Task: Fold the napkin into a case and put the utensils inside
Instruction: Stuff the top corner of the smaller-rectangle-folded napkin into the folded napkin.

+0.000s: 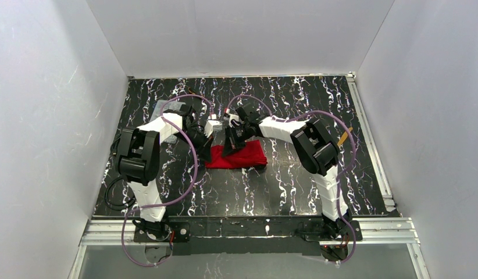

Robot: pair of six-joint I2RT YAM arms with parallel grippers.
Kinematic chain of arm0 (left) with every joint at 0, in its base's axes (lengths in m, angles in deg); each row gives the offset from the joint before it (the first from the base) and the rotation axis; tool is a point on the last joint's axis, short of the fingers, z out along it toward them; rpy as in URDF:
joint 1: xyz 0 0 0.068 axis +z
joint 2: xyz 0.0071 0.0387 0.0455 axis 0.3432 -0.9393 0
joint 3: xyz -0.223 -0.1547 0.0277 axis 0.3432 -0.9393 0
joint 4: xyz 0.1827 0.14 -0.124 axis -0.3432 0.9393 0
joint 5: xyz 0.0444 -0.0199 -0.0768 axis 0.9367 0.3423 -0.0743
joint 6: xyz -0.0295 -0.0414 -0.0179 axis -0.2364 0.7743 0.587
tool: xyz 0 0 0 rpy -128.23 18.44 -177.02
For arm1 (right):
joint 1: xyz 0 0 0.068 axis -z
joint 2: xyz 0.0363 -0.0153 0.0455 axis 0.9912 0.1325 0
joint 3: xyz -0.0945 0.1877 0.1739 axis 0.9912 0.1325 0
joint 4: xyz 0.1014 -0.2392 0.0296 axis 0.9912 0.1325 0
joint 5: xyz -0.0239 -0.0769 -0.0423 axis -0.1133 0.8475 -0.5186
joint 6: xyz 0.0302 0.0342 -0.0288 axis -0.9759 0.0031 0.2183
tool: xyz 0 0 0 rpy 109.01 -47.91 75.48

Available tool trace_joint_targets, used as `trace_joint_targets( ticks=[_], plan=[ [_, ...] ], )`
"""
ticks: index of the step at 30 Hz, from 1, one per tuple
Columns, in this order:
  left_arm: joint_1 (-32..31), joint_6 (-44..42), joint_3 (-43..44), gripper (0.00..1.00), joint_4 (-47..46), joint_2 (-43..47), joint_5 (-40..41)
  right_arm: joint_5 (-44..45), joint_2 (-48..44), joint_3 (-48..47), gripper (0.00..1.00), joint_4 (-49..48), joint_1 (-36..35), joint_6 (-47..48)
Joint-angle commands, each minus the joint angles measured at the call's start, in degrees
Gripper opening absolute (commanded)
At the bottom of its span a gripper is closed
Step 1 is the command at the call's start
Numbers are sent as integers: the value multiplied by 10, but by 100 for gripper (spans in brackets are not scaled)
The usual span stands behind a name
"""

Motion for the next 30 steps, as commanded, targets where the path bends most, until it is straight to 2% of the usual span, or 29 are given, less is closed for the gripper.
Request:
trace_joint_targets(
  ticks=[1, 3, 13, 25, 26, 28, 30],
  plan=[
    [-6, -17, 3, 0, 15, 2, 1, -27, 32, -49, 1, 38, 2, 26],
    [-6, -23, 2, 0, 16, 4, 2, -15, 45, -78, 1, 78, 3, 44],
    [-11, -47, -3, 0, 23, 5, 0, -13, 73, -143, 1, 106, 2, 35],
    [-13, -77, -2, 1, 34, -8, 23, 5, 122, -140, 1, 127, 1, 36],
    [-13, -78, 0, 6, 39, -8, 23, 5, 122, -139, 1, 122, 2, 34],
    [-13, -77, 1, 27, 47, -1, 25, 5, 120, -136, 1, 118, 1, 31],
    [-13, -81, -2, 41, 57, 17, 29, 6, 118, -134, 1, 118, 2, 32]
  ],
)
